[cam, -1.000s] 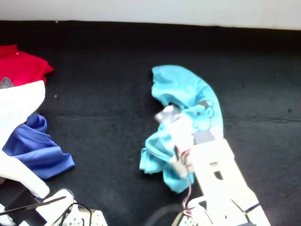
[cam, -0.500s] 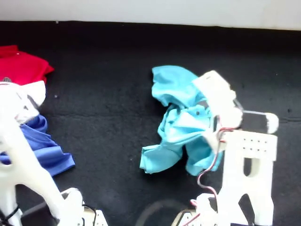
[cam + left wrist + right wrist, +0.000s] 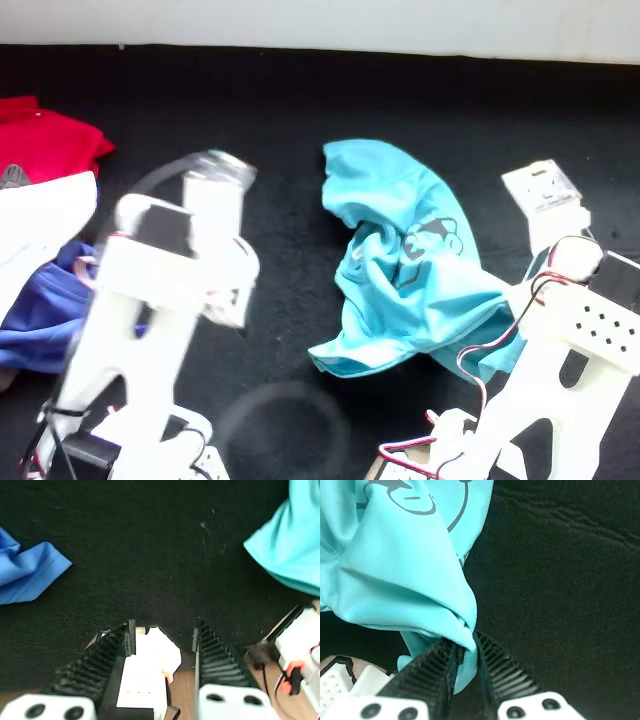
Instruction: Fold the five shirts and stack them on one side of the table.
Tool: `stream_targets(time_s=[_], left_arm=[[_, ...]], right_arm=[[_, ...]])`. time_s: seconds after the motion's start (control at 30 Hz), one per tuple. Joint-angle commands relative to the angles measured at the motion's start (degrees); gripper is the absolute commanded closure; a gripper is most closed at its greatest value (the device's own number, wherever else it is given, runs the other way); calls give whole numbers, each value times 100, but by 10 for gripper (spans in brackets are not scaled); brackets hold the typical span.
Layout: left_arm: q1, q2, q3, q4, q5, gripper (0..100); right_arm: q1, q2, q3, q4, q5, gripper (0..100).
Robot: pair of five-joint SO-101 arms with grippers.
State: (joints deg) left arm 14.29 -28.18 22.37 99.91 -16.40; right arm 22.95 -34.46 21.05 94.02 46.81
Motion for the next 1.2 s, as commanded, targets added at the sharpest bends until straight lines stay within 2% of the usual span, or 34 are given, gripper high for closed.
stream_targets(time_s=[0.0, 0.23, 0.5, 0.57, 0.73, 0.87, 1.17], left_arm=[[1059, 75, 224, 26, 44, 806], [2185, 629, 251, -44, 44, 803], [2932, 927, 251, -589, 53, 803], [3099, 971, 251, -668, 53, 803], [3178, 1033, 251, -1011, 53, 806], [3196, 1033, 251, -1319, 53, 807], [3714, 1279, 303, -2066, 62, 806]], right_arm=[[268, -57, -277, 40, 88, 991], [629, -48, -268, 40, 97, 991], [936, -40, -268, 13, 105, 991], [1156, 4, -268, 13, 387, 991], [1684, 13, -268, -13, 1116, 991], [1833, 13, -268, -13, 1125, 991], [1833, 13, -259, 31, 1116, 991]])
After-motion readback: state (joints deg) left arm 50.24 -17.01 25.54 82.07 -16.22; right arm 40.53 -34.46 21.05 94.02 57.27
